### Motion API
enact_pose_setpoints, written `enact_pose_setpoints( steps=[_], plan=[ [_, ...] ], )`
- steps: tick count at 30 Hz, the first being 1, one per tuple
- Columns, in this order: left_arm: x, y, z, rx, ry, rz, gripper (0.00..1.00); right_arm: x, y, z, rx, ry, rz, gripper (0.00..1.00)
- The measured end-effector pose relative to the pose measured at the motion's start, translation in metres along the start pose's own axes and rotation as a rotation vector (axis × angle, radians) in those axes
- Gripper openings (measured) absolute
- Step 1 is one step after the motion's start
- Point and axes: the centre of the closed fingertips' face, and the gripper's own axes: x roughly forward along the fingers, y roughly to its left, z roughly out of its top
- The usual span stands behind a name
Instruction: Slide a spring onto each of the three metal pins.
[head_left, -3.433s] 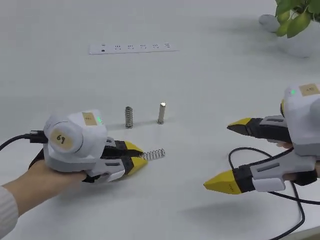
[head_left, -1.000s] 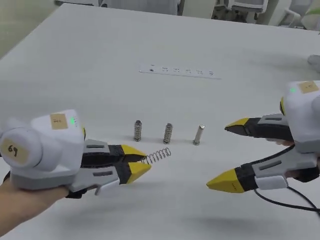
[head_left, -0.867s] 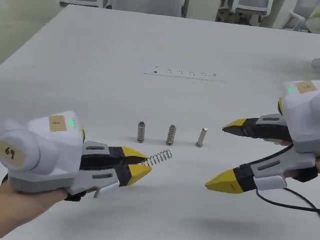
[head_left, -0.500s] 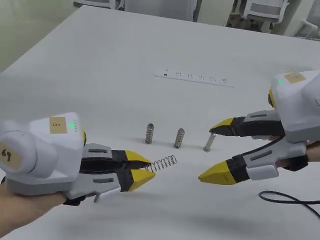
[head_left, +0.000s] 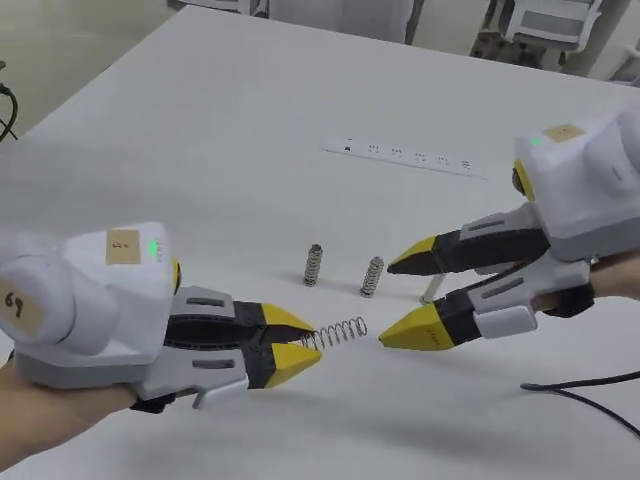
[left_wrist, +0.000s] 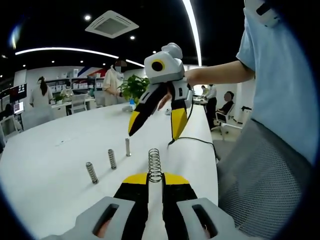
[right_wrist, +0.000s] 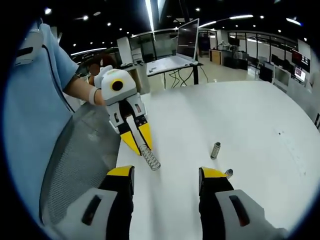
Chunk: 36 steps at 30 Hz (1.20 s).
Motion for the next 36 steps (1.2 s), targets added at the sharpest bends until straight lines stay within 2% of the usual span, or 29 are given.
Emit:
enact_pose_setpoints(
  steps=[6,9,14,19,27,36],
  plan=[
    [-0.001,-0.001,0.001,-0.005,-0.004,-0.006,0.01,0.006,0.007,-0.003,0.026,0.007,0.042,0.38],
    [0.0,-0.002,0.001,-0.004,-0.004,-0.009,0.01,0.01,0.011,-0.006,0.027,0.018,0.061,0.37],
    [0.001,-0.006,0.001,-0.002,-0.005,-0.021,0.01,0.013,0.016,-0.008,0.035,0.027,0.092,0.28],
    [0.003,-0.008,0.003,-0.002,-0.012,-0.025,0.01,0.014,0.019,-0.007,0.068,0.011,0.126,0.2],
    [0.003,-0.009,0.006,0.002,-0.02,-0.025,0.01,0.014,0.024,-0.008,0.111,-0.001,0.163,0.15],
    [0.003,-0.01,0.007,0.005,-0.023,-0.029,0.01,0.015,0.026,-0.009,0.131,-0.007,0.173,0.1]
  ],
)
